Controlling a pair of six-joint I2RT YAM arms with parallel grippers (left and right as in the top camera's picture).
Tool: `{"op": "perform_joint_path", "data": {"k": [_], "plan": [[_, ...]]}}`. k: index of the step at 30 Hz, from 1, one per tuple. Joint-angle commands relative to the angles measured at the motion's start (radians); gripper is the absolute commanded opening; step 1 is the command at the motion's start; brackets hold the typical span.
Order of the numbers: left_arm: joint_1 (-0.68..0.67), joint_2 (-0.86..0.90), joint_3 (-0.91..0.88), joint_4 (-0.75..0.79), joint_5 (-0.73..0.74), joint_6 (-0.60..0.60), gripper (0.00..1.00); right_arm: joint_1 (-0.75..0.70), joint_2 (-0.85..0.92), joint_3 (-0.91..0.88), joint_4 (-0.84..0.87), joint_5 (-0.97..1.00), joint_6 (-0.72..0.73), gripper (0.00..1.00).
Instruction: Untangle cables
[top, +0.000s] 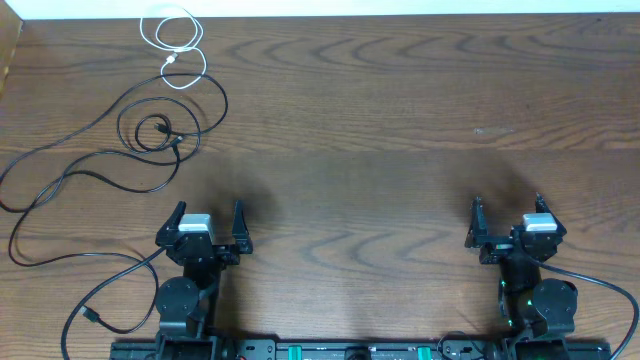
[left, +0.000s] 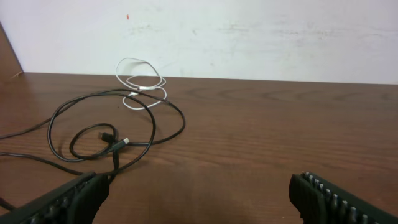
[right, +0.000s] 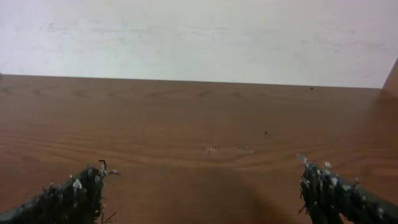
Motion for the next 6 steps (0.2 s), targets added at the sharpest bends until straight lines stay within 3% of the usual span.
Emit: {"op": "perform_joint_path", "data": {"k": [1, 6], "plan": [[0.004, -0.006, -0.024, -0.029, -0.027, 0.006, 0.98, -0.006, -0.004, -0.001, -0.004, 0.012, -0.008, 0.99], [0.004, -0.006, -0.024, -0.029, -0.027, 0.006, 0.98, -0.006, -0.004, -0.001, -0.004, 0.012, -0.008, 0.99]]}}
